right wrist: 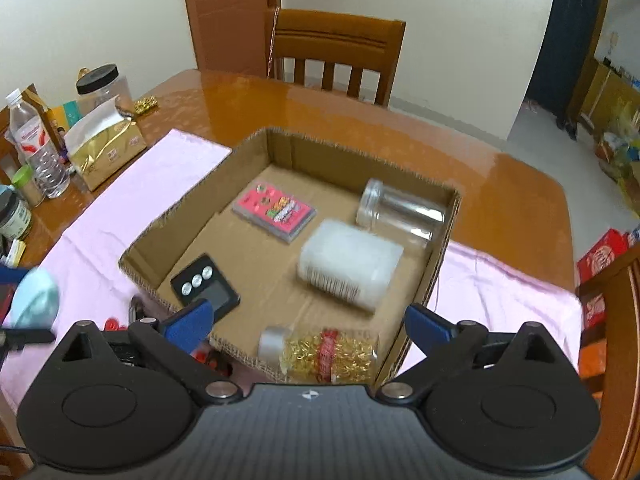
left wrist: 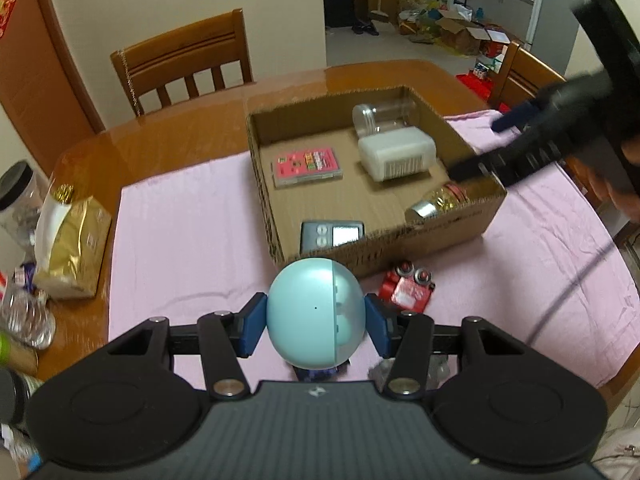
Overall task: Organize rigid objects
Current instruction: 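Carry the ball into the box and open the left tool while the right tool drops the bottle in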
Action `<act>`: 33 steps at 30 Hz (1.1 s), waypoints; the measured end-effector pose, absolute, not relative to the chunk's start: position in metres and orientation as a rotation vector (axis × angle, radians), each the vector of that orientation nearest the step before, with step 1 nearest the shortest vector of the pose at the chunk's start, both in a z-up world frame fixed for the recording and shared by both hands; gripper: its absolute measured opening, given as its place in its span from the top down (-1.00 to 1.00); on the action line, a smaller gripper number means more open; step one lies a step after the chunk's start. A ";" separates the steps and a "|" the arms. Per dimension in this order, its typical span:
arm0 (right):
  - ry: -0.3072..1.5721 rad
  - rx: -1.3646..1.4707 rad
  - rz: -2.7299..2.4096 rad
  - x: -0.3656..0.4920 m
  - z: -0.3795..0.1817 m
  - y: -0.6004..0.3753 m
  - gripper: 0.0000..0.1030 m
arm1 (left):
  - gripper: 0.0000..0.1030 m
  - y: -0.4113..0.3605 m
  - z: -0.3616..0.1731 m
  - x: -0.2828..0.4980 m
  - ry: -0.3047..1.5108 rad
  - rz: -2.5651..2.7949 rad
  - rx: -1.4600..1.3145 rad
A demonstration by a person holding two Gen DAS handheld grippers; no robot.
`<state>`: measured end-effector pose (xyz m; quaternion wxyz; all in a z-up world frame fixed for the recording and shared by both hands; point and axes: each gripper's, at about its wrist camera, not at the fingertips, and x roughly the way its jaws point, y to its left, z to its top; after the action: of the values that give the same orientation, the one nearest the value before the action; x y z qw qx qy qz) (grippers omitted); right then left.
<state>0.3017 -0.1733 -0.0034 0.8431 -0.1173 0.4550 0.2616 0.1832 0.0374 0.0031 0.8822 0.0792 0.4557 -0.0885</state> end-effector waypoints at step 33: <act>0.971 -0.096 0.237 0.181 -0.010 -0.207 -1.00 | -0.85 0.008 -0.059 0.349 0.950 -0.251 0.177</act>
<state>0.1812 -0.2074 -0.0102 0.8767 -0.0459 0.4652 0.1135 0.3493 0.0083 -0.0586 0.8780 0.0849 0.4556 -0.1202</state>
